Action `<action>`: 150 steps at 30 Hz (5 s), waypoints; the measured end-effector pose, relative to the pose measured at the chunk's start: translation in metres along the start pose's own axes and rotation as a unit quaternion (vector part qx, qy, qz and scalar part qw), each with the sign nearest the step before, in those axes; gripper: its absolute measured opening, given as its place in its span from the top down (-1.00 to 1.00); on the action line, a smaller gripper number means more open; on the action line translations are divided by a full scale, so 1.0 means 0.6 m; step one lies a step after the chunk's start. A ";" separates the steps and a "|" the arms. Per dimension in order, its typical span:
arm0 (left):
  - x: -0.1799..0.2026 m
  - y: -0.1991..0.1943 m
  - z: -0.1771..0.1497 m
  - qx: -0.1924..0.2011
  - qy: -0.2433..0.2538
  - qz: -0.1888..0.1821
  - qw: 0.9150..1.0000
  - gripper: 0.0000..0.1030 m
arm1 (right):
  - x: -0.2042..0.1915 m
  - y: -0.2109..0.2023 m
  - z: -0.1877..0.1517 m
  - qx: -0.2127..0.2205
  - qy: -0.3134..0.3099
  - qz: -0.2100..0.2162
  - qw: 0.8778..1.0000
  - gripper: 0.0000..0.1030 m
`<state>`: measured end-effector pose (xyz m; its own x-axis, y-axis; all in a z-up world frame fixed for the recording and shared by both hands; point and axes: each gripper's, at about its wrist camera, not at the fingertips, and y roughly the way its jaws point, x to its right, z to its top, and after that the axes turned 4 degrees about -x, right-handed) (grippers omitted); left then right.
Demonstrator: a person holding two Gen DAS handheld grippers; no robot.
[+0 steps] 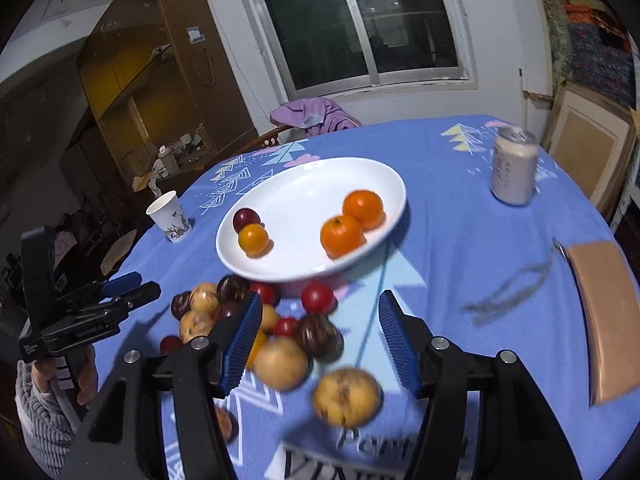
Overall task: Organize fruits
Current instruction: 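Move both tools back to the fruit cluster, then grasp the pale yellow pear-like fruit with the right tool while the left tool grasps a red tomato, then carry the pear-like fruit and tomato onto the white plate and open both tools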
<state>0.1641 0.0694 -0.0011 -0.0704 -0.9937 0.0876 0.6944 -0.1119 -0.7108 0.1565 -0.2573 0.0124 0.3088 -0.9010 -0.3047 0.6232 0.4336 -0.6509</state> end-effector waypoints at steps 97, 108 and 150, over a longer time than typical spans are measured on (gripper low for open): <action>0.052 0.037 -0.067 -0.048 0.058 -0.025 0.997 0.41 | -0.007 0.050 -0.073 -0.050 -0.030 -0.042 0.997 0.12; 0.028 0.012 0.028 -0.010 0.024 -0.021 0.999 0.41 | -0.006 0.024 -0.004 -0.026 -0.024 -0.026 0.999 0.12; 0.046 0.242 0.275 0.046 0.053 0.093 0.993 -0.21 | -0.047 0.280 0.224 -0.047 -0.086 -0.054 0.994 0.10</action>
<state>0.3813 0.0275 0.0130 -0.0060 -0.9932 -0.1159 0.7647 0.0702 -0.6406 0.3492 -0.1574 0.0053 0.3669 -0.9234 -0.1125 0.5917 0.3250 -0.7378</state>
